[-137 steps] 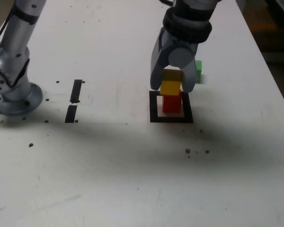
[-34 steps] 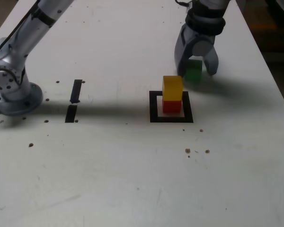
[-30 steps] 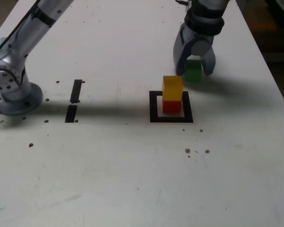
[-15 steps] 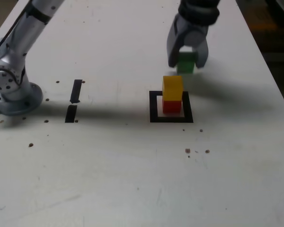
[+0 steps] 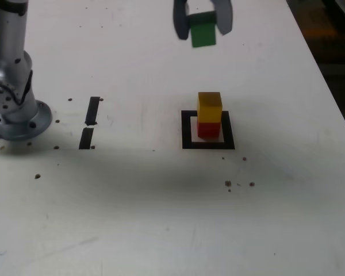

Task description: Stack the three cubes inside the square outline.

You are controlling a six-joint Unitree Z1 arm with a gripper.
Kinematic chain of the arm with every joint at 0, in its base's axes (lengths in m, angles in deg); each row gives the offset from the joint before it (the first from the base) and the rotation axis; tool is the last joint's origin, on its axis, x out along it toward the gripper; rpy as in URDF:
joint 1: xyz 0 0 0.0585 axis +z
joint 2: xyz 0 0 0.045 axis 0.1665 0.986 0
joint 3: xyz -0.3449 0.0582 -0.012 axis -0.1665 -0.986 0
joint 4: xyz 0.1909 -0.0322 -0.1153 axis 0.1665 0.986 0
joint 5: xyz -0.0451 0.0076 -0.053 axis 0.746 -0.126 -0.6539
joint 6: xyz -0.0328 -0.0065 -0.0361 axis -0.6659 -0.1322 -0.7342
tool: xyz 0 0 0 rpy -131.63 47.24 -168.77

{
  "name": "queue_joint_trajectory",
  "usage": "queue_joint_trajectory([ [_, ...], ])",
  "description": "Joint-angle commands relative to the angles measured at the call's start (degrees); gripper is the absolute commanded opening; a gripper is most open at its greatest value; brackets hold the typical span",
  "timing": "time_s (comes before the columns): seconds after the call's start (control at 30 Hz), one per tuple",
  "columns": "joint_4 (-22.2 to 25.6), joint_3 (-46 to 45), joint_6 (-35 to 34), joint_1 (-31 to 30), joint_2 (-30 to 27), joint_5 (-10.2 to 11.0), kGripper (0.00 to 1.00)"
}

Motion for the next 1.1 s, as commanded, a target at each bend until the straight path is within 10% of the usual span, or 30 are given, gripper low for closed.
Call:
queue_joint_trajectory([
  [0.0,0.6,-0.2,-1.8,-1.8,0.7,0.0,0.2],
  [1.07,-1.2,-2.7,-7.3,-6.6,10.0,2.5,0.21],
])
